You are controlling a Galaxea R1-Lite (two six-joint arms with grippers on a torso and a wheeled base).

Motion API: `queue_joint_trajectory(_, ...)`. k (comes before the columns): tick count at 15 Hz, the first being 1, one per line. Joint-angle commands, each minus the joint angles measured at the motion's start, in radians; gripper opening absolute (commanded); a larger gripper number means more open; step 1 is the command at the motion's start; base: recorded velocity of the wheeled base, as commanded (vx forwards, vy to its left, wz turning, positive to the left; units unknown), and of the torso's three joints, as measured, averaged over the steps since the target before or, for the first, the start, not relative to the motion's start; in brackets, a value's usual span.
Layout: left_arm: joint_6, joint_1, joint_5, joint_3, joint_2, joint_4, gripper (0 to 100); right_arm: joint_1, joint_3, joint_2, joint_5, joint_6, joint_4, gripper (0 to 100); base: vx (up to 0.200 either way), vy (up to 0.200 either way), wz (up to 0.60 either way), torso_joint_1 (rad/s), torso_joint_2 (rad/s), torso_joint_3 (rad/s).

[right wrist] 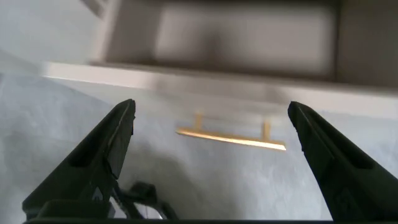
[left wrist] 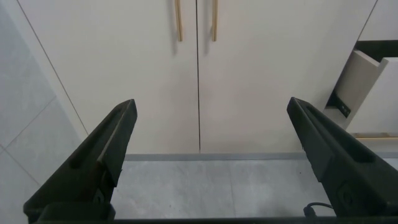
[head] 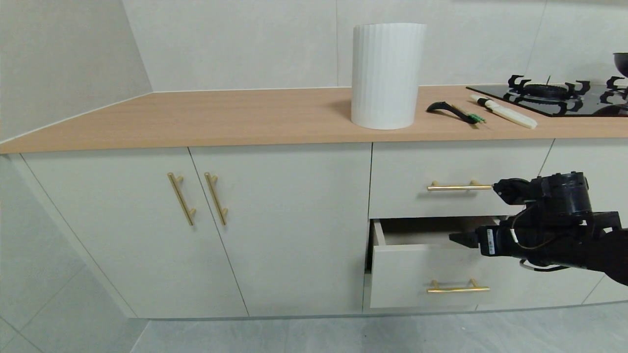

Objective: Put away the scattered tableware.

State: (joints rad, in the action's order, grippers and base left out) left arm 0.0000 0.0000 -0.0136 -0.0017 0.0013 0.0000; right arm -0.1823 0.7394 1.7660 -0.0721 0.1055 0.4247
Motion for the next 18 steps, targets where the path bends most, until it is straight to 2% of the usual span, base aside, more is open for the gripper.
queue_joint_trajectory(1,0.000,0.000,0.000,0.000,0.000,0.002,100,-0.012,-0.008,0.001,0.028,0.000,0.032,100,0.000,0.000,0.00,0.000,0.00,0.000)
queue_joint_trajectory(2,0.000,0.000,0.000,0.000,0.000,0.000,100,-0.016,-0.014,0.033,0.057,0.000,0.074,100,0.000,0.000,0.00,0.000,0.00,0.000)
queue_joint_trajectory(4,0.000,0.000,0.000,0.000,0.000,0.000,100,-0.037,-0.052,0.121,0.126,-0.004,0.241,100,0.000,0.000,0.00,0.000,0.00,0.000)
queue_joint_trajectory(5,0.000,0.000,0.000,0.000,0.000,0.000,100,-0.039,-0.055,0.132,0.132,-0.004,0.261,100,0.000,0.000,0.00,0.000,0.00,0.000)
queue_joint_trajectory(6,0.000,0.000,0.000,0.000,0.000,0.000,100,-0.055,-0.066,0.205,0.183,-0.004,0.394,100,0.000,0.000,0.00,0.000,0.00,0.000)
queue_joint_trajectory(10,0.000,0.000,0.000,0.000,0.000,0.002,100,-0.057,-0.063,0.336,0.230,-0.004,0.589,100,0.000,0.000,0.00,0.000,0.00,0.000)
queue_joint_trajectory(18,0.000,0.000,0.000,0.000,0.000,0.000,100,-0.055,-0.058,0.394,0.233,-0.006,0.620,100,0.000,0.000,0.00,0.000,0.00,0.000)
